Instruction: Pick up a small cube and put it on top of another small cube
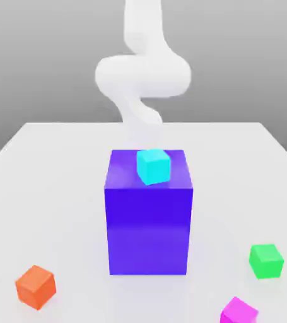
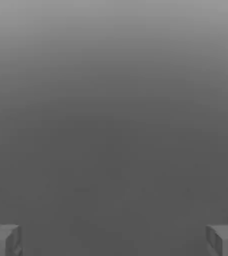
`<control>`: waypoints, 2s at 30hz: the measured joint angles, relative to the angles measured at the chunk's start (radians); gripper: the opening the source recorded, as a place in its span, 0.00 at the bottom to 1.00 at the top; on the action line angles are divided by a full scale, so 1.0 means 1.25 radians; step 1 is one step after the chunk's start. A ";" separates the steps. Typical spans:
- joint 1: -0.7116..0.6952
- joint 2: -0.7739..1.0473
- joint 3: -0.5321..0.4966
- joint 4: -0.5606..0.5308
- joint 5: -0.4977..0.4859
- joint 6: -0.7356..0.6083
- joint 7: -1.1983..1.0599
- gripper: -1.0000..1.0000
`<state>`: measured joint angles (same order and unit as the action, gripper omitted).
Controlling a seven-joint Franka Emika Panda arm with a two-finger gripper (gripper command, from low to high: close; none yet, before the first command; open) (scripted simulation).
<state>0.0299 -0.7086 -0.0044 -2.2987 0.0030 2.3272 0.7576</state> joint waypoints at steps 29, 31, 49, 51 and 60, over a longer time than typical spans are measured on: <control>0.177 0.846 0.051 0.013 -0.034 0.257 -0.349 0.50; 0.183 0.904 0.048 0.023 -0.044 0.294 -0.349 0.50; 0.225 0.771 0.099 -0.072 -0.021 0.250 -0.316 0.00; 0.254 0.712 0.127 -0.125 -0.016 0.245 -0.288 0.00; 0.334 0.757 0.134 -0.210 -0.092 0.372 -0.176 1.00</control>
<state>0.4478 0.2374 0.1626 -2.5607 -0.1122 2.7927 0.5380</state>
